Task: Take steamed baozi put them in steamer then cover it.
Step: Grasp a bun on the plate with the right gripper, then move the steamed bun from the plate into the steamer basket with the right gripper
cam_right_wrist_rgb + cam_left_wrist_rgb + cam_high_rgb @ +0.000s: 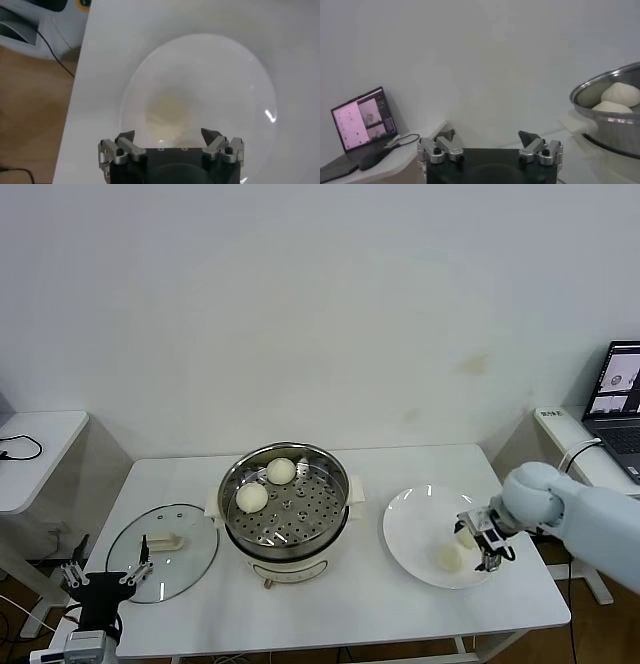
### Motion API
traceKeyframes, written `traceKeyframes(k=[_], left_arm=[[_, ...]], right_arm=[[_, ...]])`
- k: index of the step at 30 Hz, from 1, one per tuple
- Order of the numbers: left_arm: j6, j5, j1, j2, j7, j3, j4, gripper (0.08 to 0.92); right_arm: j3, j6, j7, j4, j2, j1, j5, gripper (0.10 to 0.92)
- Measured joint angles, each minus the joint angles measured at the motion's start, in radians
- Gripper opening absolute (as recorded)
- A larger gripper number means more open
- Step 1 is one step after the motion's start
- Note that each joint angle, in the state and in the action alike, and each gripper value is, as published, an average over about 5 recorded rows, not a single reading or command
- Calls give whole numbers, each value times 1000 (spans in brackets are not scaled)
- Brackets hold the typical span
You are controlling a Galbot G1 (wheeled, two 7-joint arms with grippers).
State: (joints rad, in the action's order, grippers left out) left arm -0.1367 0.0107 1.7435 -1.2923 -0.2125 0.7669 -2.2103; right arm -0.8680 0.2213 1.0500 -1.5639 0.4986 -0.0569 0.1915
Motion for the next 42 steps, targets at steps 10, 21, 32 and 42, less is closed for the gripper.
traceKeyframes(k=[10,21,32,42], left_arm=[[0,1,-1,0,0,7,3,823],[0,3,-6,-3,1,5,4,823],[-1,3,-8,-3,1,6,1,823],[-1,0,-14,3,2,2,1,823]], right_arm=[[54,1,-36,75,59,-76,24,815],[75,13,-44,128,115,-97,22,700],[58,17,-10,132,120,-65,-1,637],[12,29,52,108,107,95,-70,641]])
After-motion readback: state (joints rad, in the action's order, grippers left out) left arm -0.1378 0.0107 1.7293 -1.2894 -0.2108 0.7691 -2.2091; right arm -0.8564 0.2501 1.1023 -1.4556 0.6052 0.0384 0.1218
